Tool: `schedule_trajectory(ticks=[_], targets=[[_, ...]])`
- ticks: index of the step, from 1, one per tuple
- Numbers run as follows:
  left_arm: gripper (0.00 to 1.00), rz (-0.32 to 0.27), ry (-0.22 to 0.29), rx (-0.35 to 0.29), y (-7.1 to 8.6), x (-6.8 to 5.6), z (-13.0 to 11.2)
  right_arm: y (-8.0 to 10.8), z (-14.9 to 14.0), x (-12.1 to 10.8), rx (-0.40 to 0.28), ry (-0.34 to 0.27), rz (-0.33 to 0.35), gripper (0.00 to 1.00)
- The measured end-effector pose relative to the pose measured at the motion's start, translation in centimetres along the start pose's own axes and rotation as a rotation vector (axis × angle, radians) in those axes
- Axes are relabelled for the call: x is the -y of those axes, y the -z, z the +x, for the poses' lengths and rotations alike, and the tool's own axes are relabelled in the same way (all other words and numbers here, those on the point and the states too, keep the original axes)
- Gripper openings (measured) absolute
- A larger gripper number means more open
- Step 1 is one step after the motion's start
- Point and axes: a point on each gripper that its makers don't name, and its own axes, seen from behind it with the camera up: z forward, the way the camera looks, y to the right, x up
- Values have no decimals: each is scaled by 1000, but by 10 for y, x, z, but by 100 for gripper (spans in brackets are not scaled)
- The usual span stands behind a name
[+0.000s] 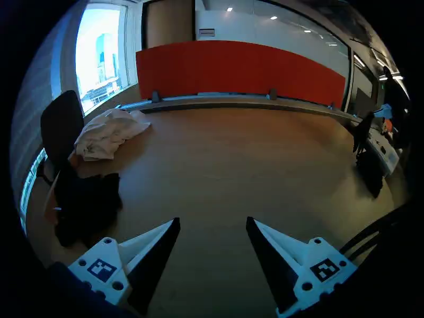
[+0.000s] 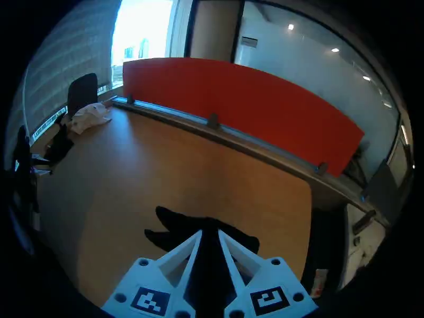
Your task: Fold towel
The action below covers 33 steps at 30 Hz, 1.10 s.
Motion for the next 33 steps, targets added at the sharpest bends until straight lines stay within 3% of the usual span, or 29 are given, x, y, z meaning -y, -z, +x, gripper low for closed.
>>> schedule_trajectory(ticks=[12,26,33], targets=[[92,-6,-14,2,1,-7,2,10,-23,-15,20,-23,-21,6],[92,-24,-26,-1,-1,-12,4,41,-79,-32,84,-84,-71,6],[92,-28,-33,2,0,-12,4,50,-93,-33,96,-111,-86,6]])
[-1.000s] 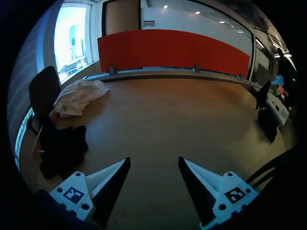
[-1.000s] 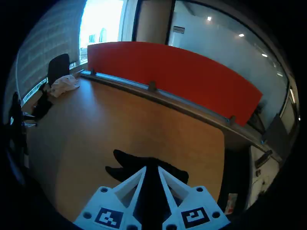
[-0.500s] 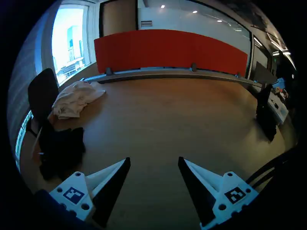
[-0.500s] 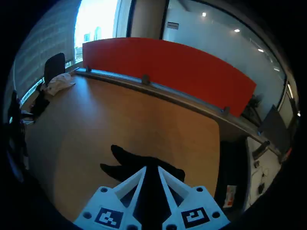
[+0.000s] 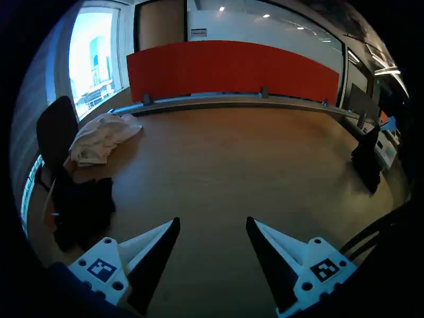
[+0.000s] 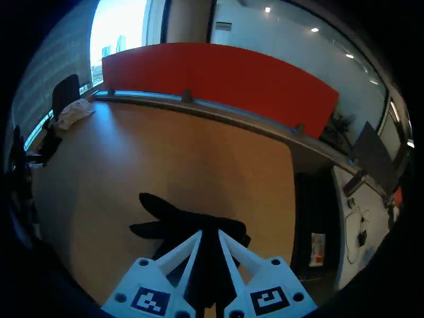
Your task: Fold towel
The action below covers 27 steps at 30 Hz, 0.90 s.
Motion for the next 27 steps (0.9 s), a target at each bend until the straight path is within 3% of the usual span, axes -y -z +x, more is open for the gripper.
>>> schedule_trajectory(ticks=[27], targets=[[92,-2,-10,-2,6,3,-3,6,-62,-7,90,-47,-53,6]])
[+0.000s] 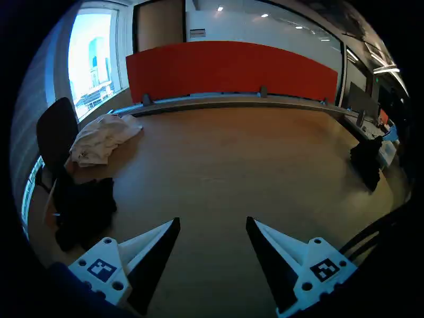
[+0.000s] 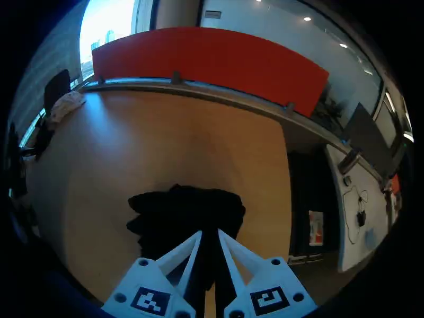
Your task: Fold towel
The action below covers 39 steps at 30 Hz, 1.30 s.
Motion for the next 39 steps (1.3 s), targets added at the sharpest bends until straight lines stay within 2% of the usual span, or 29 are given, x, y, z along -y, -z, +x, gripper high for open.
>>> schedule_trajectory(ticks=[20,39], targets=[[92,2,-8,1,1,0,-1,-14,-61,-11,98,-106,-41,6],[92,11,-10,-2,5,4,1,-31,-103,-5,183,-152,-53,6]])
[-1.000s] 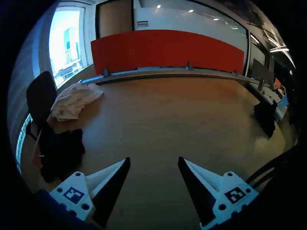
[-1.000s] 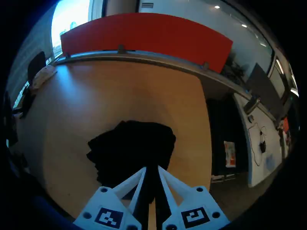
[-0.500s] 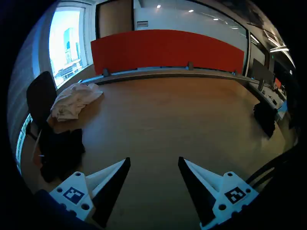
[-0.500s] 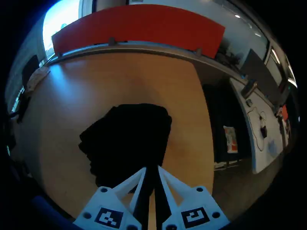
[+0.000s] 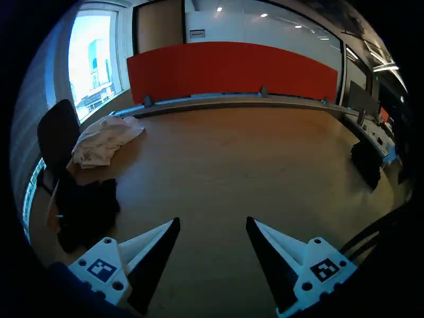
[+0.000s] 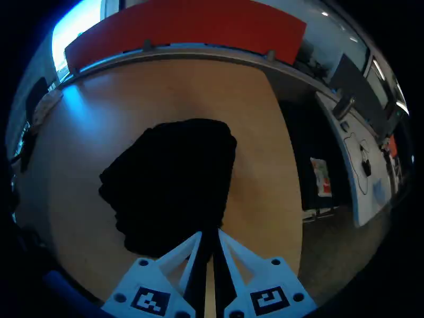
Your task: Fold towel
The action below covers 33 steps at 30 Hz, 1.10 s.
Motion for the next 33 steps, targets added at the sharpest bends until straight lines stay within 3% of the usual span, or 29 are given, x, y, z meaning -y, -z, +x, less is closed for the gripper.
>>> schedule_trajectory(ticks=[33], targets=[[92,8,3,11,5,5,-9,-19,-16,-4,35,-41,-41,6]])
